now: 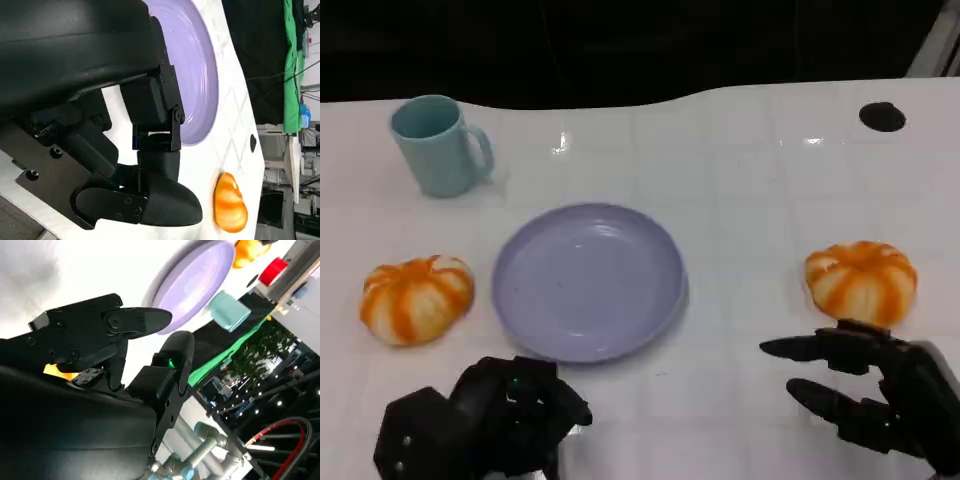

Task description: Grasp the bread from the table and place it into the plate.

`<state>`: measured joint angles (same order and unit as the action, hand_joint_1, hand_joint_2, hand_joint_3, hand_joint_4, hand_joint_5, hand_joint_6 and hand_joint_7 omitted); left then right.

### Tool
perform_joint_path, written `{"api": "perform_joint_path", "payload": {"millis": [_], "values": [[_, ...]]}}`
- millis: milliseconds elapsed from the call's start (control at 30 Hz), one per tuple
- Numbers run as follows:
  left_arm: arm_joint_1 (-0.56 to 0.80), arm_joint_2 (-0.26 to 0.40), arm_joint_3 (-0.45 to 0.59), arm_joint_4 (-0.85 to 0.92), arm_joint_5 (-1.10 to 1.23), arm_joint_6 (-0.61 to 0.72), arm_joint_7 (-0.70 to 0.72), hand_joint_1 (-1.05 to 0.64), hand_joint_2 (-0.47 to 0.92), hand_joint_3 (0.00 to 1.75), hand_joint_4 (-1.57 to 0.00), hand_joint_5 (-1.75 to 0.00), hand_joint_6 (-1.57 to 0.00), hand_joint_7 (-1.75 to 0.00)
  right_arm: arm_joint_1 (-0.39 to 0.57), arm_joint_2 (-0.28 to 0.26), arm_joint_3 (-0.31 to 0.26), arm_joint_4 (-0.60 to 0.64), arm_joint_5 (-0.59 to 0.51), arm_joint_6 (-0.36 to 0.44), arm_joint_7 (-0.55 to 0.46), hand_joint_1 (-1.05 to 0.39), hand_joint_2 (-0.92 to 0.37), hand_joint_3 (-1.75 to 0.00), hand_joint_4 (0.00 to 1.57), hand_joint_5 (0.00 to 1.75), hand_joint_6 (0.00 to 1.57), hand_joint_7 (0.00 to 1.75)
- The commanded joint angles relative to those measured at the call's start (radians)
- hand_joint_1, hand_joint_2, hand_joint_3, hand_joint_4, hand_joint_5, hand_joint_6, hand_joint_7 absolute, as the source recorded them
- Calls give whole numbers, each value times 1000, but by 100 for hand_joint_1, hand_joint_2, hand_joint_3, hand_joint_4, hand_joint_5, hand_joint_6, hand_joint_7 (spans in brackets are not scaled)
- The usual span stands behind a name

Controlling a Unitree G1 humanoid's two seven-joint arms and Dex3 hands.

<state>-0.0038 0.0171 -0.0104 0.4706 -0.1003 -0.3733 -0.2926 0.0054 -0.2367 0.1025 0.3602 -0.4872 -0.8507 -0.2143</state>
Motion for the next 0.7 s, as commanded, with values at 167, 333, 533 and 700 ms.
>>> {"api": "perform_joint_path", "payload": {"millis": [167,333,533,700], "values": [[-3,8,2,17,5,-12,-1,-105,56,64,-157,-118,-146,-66,8,-55,-54,-144,-79,136,-28,-51,-92,-12,39,28,53,0],[-1,6,-1,12,9,-5,4,-105,56,64,-157,-118,-146,-66,5,-98,-65,-221,-106,237,12,-55,-92,-8,26,21,35,0],[-2,5,-1,23,9,-20,1,-105,56,64,-157,-117,-146,-65,1,-142,-59,-299,-142,356,69,-58,-91,-3,17,17,29,0],[-4,3,2,28,-3,-12,-6,-105,55,63,-157,-117,-147,-65,-17,-170,-39,-339,-181,443,118,-59,-90,-1,11,15,25,0]]}}
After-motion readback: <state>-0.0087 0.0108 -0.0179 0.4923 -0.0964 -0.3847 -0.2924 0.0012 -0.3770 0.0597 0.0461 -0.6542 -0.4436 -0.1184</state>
